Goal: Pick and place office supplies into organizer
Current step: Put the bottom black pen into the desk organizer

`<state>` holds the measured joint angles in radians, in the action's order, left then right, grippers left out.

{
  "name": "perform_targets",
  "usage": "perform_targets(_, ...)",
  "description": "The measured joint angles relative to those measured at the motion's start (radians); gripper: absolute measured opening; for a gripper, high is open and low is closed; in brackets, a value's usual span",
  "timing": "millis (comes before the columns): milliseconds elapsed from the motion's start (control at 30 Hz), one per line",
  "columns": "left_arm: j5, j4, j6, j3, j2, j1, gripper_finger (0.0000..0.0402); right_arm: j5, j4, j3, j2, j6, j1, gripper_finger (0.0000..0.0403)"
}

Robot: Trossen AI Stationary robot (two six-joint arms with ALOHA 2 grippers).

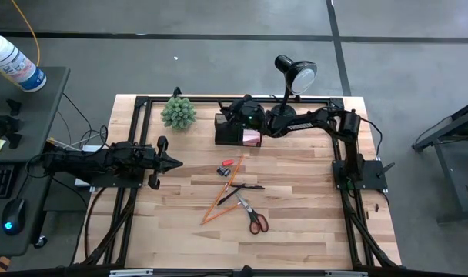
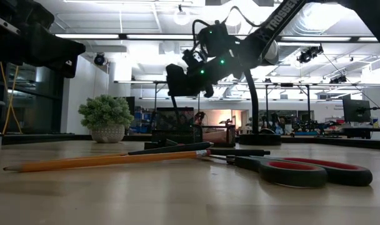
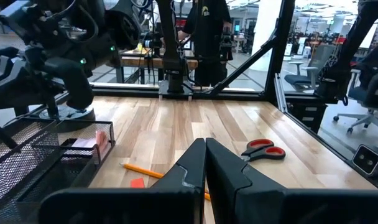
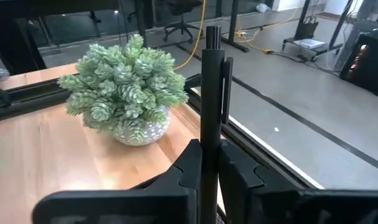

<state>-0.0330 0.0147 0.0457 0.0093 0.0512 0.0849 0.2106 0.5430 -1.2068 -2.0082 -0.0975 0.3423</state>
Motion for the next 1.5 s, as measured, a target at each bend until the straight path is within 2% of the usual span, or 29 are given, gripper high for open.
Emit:
perform_targets(500, 0.0, 0.0, -0.023, 0.0, 0.0, 0.0, 0.0001, -0.114, -0.029, 0.0, -0.034, -0.033, 0.006, 0.0026)
perform_targets(800, 0.0, 0.0, -0.039, 0.0, 0.0, 0.0, 0.0001, -0.141, -0.067, 0.0, -0.034, -0.034, 0.007, 0.0111)
perform_targets(1067, 0.0, 0.0, -0.041, 0.0, 0.0, 0.0, 0.0001, -0.143, -0.031, -0.011, -0.033, -0.034, 0.007, 0.0136)
perform_targets(1167, 0.0, 0.0, -0.041, 0.0, 0.0, 0.0, 0.0001, -0.151, -0.022, -0.059, -0.03, -0.021, 0.006, 0.0137)
perform_targets(1300, 0.0, 0.0, -0.041, 0.0, 0.0, 0.0, 0.0001, -0.217, -0.061, -0.163, -0.028, 0.032, -0.006, 0.0137)
perform_targets(1400, 0.0, 0.0, -0.041, 0.0, 0.0, 0.0, 0.0001, -0.259, -0.21, -0.273, -0.028, 0.1, -0.026, 0.0137)
perform_targets(1500, -0.003, 0.0, -0.028, 0.0, 0.0, 0.0, 0.0001, -0.293, -0.454, -0.406, -0.027, 0.181, -0.046, 0.0137)
